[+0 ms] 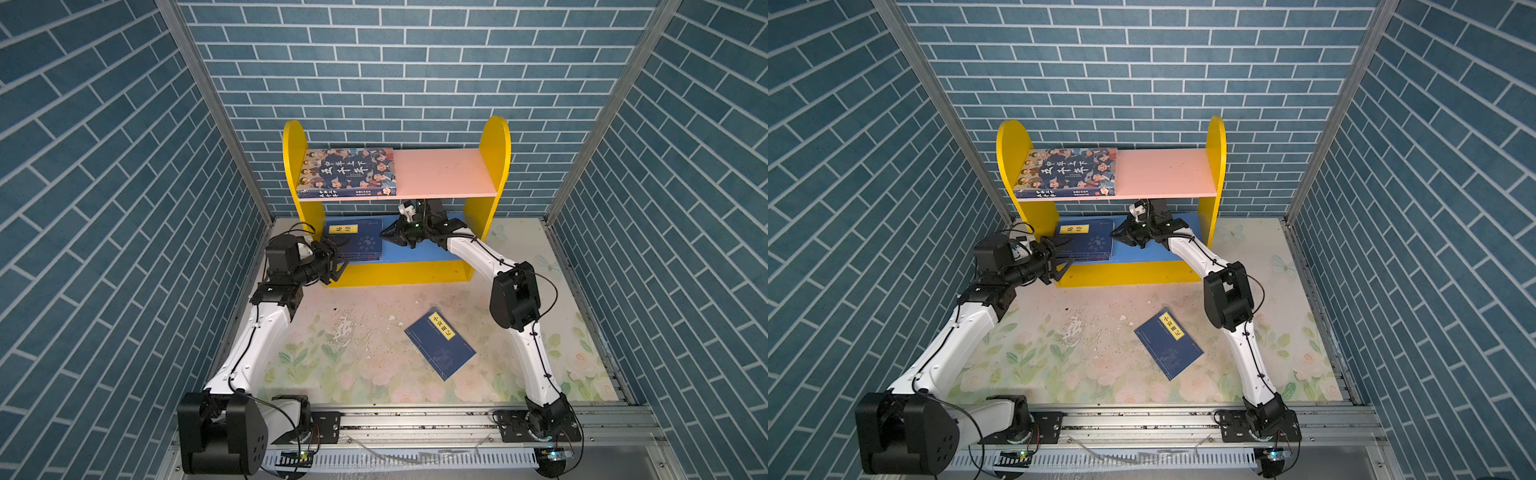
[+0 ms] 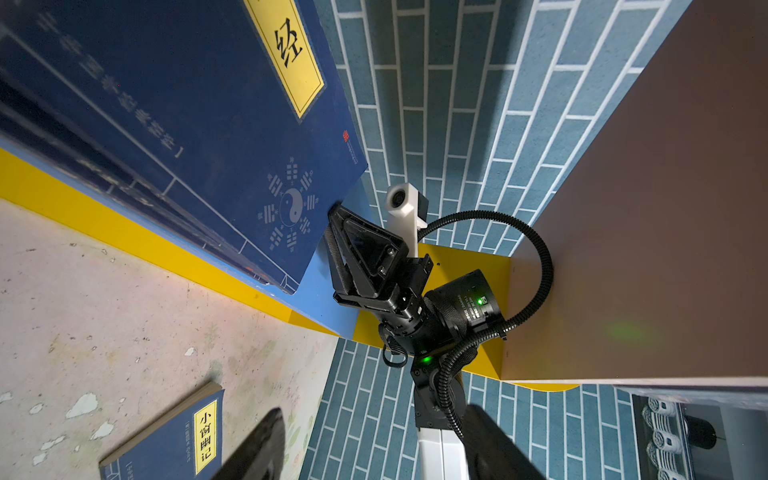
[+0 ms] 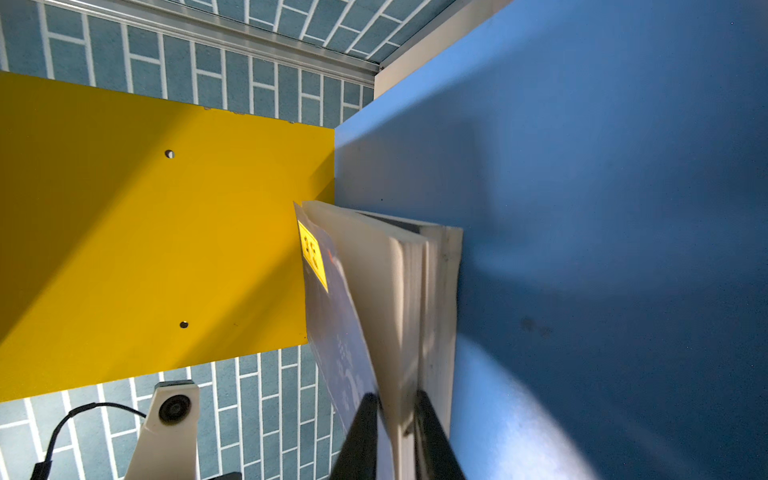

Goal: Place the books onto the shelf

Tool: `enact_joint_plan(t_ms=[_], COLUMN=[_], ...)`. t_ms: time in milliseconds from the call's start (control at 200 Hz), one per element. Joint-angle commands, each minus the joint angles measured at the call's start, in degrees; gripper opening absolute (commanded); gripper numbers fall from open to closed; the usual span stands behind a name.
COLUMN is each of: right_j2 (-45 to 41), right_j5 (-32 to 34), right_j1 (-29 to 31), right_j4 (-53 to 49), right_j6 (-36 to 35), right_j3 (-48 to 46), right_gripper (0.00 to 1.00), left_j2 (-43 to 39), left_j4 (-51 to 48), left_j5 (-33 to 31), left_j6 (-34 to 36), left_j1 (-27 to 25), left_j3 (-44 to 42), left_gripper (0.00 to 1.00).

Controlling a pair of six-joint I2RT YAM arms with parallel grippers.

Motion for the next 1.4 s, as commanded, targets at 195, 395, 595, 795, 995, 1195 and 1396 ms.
enact_joint_plan(t_ms=[195, 395, 595, 795, 995, 1195, 1396], right_j2=[0.8, 1.3, 1.0, 0.9, 1.3, 2.0, 3.7], right_j5=[-1.2, -1.5, -1.3, -1.7, -2.1, -2.1, -1.7], right_j1=[0.5, 0.5, 0.6, 0.6, 1.0, 1.0, 1.0], right_j4=[-0.4, -0.9, -0.9, -0.6, -2.3, -2.4, -5.0], right_j6=[-0.2, -0.3, -0.3, -0.3, -1.6, -1.4, -2.0], right_j3=[2.1, 3.0, 2.6, 3.0, 3.9, 4.6, 8.6], right_gripper=[0.20, 0.21, 0.21, 0.22, 0.24, 0.24, 0.25], left_j2=[-0.3, -0.3, -0.6, -0.9, -1.0, -1.1, -1.1], left_j4=[1.3, 1.3, 1.0, 0.8, 0.4, 0.3, 0.4], left_j5=[0.2, 0.1, 0.3, 0.3, 0.3, 0.3, 0.2], left_j6=[0.3, 0.3, 0.4, 0.3, 0.5, 0.5, 0.5], left_j1=[0.5, 0.6, 0.6, 0.6, 0.7, 0.7, 0.7], left_j3=[1.4, 1.5, 1.6, 1.7, 1.8, 1.8, 1.8], left_gripper=[0.70, 0.70, 0.70, 0.69, 0.70, 0.70, 0.70])
